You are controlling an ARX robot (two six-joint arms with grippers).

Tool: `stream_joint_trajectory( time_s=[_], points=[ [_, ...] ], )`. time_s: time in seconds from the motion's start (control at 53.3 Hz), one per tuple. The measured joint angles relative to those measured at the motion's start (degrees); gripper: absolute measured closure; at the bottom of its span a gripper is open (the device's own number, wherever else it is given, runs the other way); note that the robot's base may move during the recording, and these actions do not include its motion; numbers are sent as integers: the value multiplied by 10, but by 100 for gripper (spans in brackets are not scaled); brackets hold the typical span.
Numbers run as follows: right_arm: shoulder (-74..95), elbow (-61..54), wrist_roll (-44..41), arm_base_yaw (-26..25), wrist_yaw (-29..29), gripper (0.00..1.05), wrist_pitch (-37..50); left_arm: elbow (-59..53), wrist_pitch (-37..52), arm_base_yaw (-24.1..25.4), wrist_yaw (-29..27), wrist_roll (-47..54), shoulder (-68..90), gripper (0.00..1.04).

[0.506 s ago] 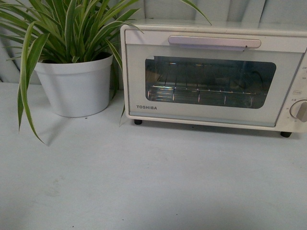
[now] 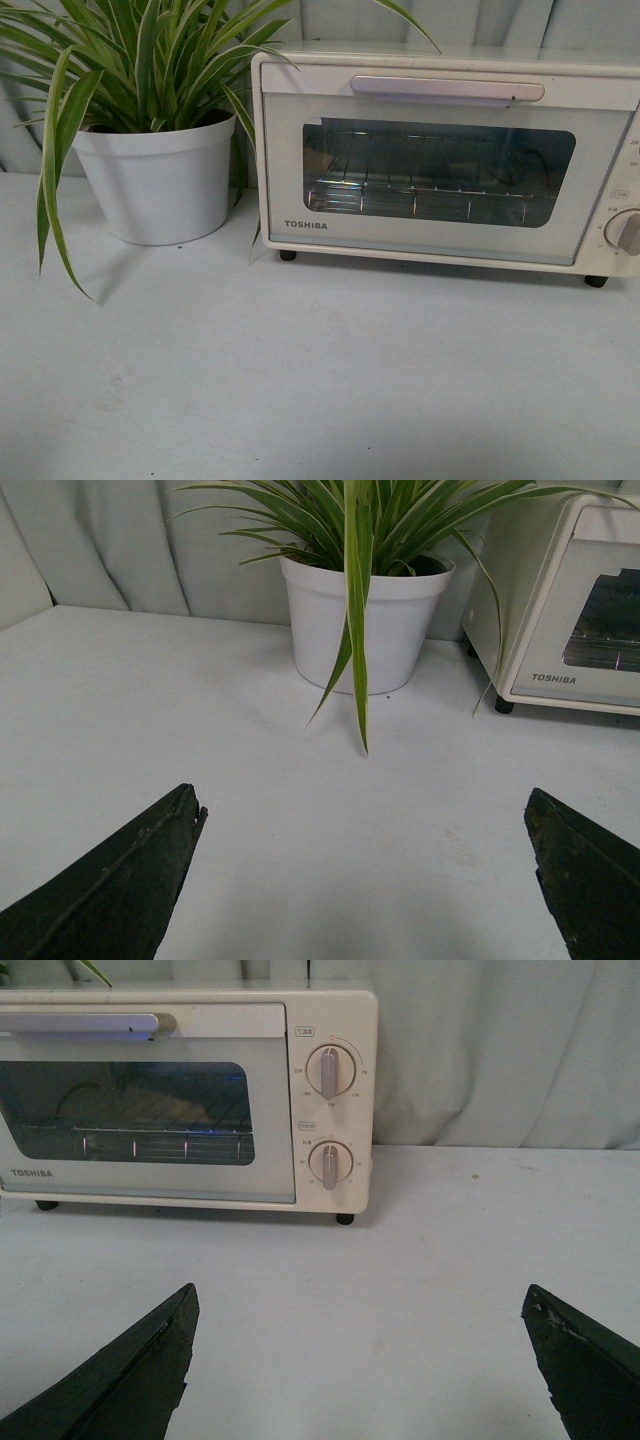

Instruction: Open oven

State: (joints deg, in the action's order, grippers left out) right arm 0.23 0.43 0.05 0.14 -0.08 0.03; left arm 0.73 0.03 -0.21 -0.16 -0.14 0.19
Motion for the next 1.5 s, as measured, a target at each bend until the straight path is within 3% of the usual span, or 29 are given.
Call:
stream_joint_trajectory(
  time_s=[0.375, 0.506, 0.638, 0.957, 1.238, 1.501],
  points=[
    [0, 0, 0, 0, 0, 9, 0, 0, 0, 0, 0, 0, 0, 6],
    [0, 0, 0, 0, 0, 9, 0, 8, -36, -45, -120, -74, 43, 6],
    [0, 0, 0, 0, 0, 9, 0, 38, -25, -82, -112, -181, 137, 6],
    [0, 0, 0, 0, 0, 9, 0, 148, 144, -195, -58, -439, 479, 6],
    [0, 0, 0, 0, 0, 9, 0, 262, 250, -251, -33, -574, 748, 6],
    [0, 0, 0, 0, 0, 9, 0, 349, 276, -288, -32, -643, 895, 6]
  ],
)
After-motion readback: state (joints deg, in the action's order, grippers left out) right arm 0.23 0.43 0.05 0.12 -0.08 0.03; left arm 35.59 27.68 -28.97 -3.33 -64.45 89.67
